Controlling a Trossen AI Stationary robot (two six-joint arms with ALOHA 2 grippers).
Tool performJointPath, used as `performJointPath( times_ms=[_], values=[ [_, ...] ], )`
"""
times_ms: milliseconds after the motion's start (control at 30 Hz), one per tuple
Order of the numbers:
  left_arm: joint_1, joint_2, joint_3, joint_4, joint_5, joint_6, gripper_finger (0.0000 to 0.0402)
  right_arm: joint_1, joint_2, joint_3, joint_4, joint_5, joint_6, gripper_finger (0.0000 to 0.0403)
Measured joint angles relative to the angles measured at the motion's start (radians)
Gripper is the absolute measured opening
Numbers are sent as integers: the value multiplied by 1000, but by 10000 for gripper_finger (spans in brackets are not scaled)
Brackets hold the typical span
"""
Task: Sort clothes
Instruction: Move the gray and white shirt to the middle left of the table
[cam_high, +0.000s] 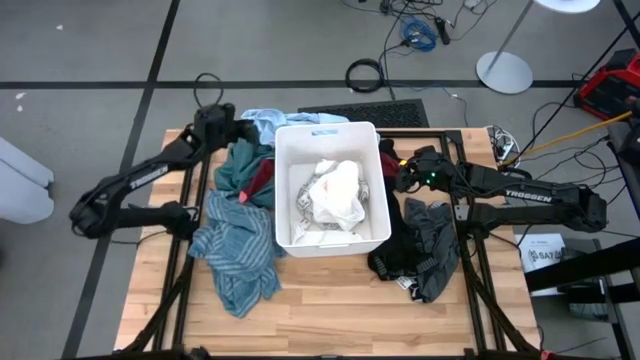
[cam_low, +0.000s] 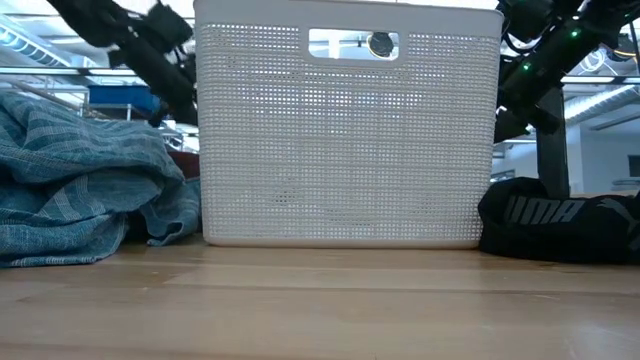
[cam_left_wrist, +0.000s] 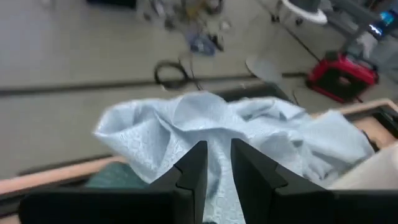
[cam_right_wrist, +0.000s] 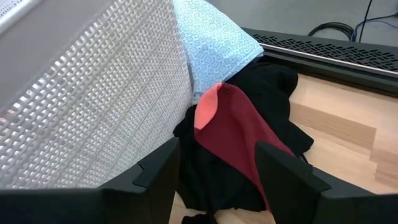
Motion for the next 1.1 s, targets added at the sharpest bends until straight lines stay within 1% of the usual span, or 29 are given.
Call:
performJointPath(
  times_ms=[133, 200, 233, 400, 500, 600, 667, 733, 867, 1100],
  values=[
    [89, 105, 72, 3, 253, -25, 80, 0, 0, 0, -2, 0, -9, 196],
    [123, 138, 111, -14, 339, -26, 86, 0, 0, 0, -3, 0, -12, 196],
    [134, 148, 130, -31, 359, -26, 90, 0, 0, 0, -8, 0, -12, 196],
    [163, 167, 184, -114, 353, 28, 135, 0, 0, 0, -13, 0, -30, 196],
    [175, 167, 186, -116, 324, 28, 169, -1, 0, 0, -11, 0, -43, 196],
    [179, 173, 186, -136, 268, 34, 202, -1, 0, 0, -11, 0, -53, 196],
    [178, 197, 186, -143, 240, 36, 221, -1, 0, 0, -11, 0, -53, 196],
    [175, 235, 186, -151, 235, 34, 236, -1, 0, 0, -10, 0, -53, 196],
    [167, 325, 185, -132, 236, 30, 255, -1, 0, 0, -10, 0, -53, 196],
    [154, 434, 185, -52, 242, 27, 258, -1, 0, 0, -10, 0, -53, 196]
  ],
)
